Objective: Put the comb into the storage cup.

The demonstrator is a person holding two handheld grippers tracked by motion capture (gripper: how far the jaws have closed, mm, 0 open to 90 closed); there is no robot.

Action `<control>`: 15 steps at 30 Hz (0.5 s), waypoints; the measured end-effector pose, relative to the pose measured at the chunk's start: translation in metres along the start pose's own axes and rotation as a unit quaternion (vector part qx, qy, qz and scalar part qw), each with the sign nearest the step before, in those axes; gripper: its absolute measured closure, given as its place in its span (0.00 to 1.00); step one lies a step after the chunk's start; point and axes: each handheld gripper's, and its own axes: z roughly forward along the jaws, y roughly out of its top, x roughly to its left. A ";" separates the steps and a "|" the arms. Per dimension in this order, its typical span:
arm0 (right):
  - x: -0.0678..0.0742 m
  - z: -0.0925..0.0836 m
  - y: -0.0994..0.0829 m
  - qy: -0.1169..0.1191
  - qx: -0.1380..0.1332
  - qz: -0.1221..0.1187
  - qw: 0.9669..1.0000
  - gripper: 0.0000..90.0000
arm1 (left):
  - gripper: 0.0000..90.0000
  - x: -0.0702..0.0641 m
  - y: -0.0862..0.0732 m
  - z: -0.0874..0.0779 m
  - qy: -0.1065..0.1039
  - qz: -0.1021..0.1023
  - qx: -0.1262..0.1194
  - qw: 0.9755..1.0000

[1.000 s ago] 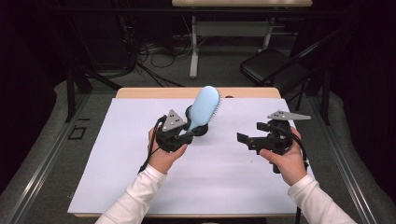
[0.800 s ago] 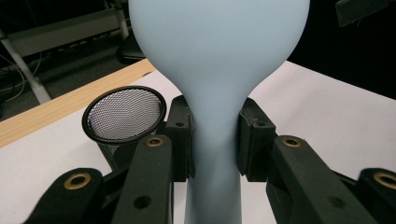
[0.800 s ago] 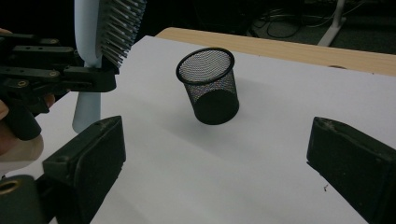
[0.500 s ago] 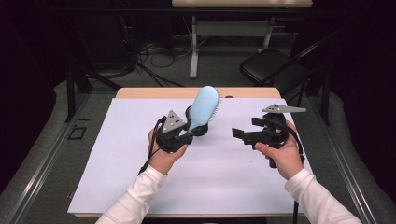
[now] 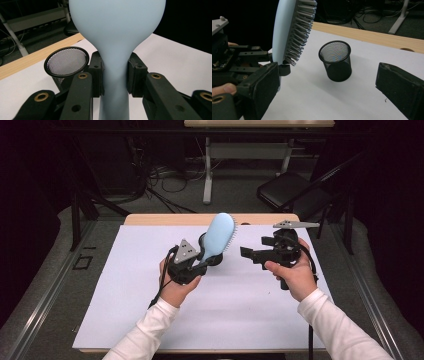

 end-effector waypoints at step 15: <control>0.010 0.019 0.013 0.020 0.006 0.009 1.000 0.06 | 0.78 -0.006 -0.003 0.004 -0.003 0.008 0.000 1.000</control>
